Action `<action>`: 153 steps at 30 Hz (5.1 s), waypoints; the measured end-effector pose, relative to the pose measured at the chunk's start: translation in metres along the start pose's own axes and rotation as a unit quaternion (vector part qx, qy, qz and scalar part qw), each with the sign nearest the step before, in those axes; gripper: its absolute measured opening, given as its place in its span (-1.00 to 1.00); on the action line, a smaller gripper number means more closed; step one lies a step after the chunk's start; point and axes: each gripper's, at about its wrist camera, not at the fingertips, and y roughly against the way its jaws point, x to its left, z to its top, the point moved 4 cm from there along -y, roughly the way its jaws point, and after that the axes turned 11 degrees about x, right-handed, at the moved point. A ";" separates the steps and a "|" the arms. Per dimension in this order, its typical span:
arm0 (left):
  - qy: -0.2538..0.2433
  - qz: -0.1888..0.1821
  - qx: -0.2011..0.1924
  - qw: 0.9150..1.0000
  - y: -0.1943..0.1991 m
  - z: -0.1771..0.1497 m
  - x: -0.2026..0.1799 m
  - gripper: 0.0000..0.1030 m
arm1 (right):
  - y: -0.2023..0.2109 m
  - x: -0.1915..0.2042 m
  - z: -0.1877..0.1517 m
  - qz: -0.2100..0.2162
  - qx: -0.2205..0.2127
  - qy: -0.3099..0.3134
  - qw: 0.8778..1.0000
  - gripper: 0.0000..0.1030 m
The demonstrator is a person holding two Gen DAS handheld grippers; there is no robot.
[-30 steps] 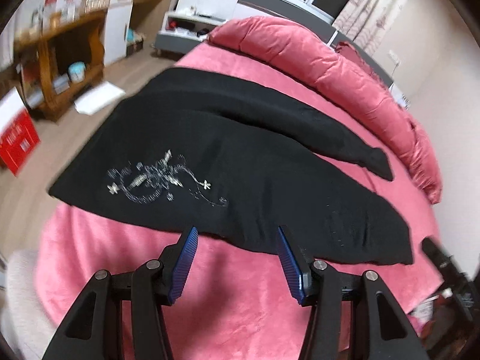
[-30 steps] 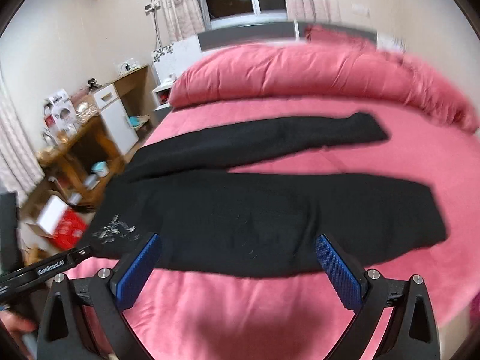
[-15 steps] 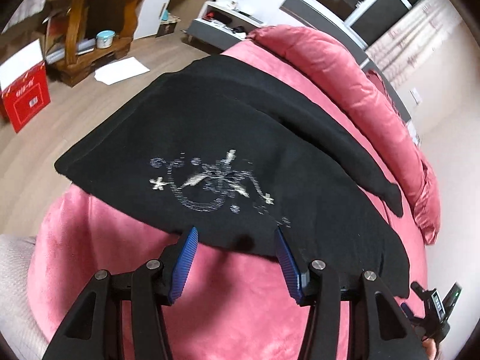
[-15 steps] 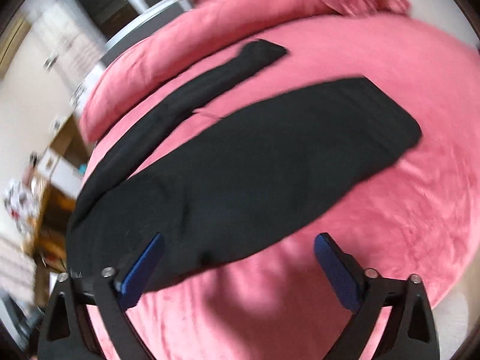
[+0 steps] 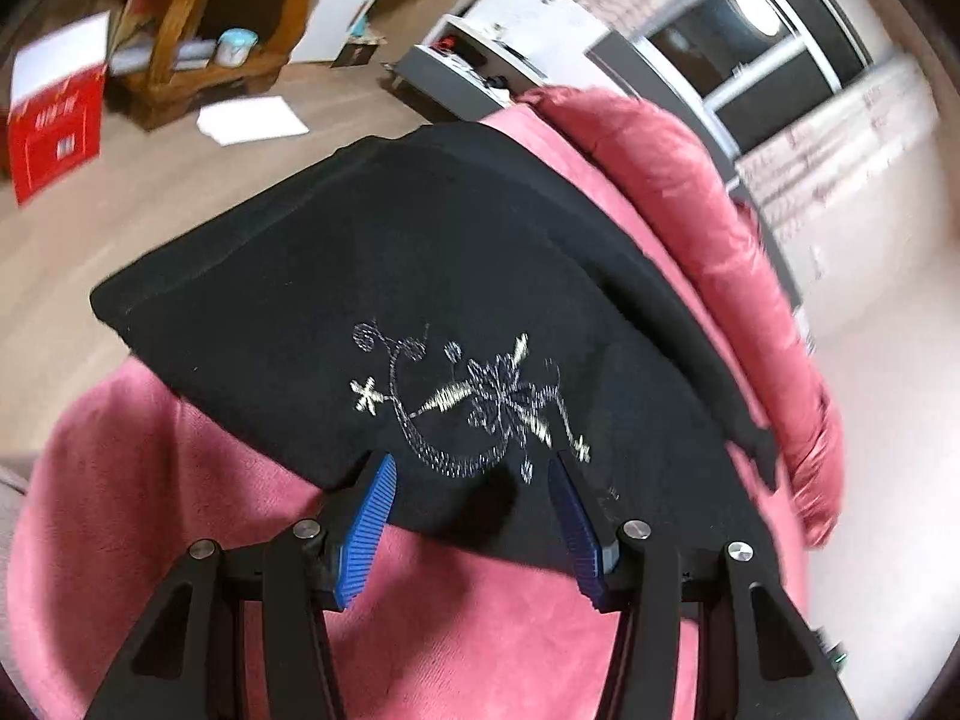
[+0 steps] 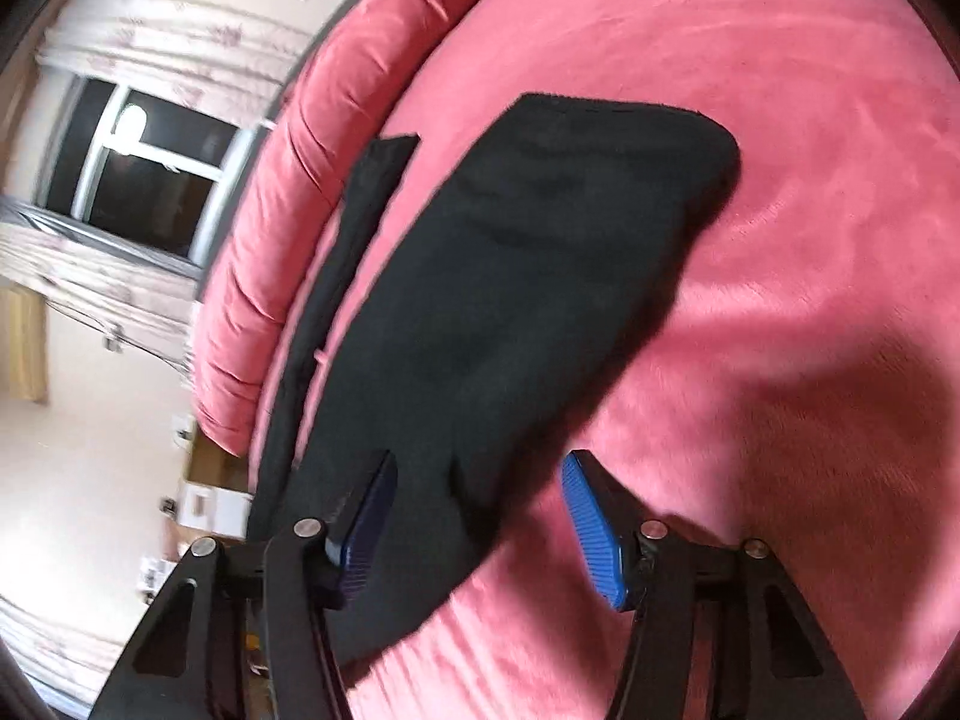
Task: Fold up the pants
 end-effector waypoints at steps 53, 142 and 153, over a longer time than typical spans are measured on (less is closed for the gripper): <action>0.030 0.035 -0.029 0.998 0.054 0.017 0.011 -0.88 | 0.052 0.025 0.031 -0.024 -0.081 0.101 0.991 -0.86; -0.015 0.168 0.109 0.980 -0.132 0.273 0.009 0.50 | -0.179 0.186 -0.161 -0.196 0.030 0.534 0.822 0.55; 0.089 0.023 0.084 0.992 -0.148 0.274 0.024 0.15 | -0.180 0.186 -0.162 -0.190 0.034 0.534 0.823 0.62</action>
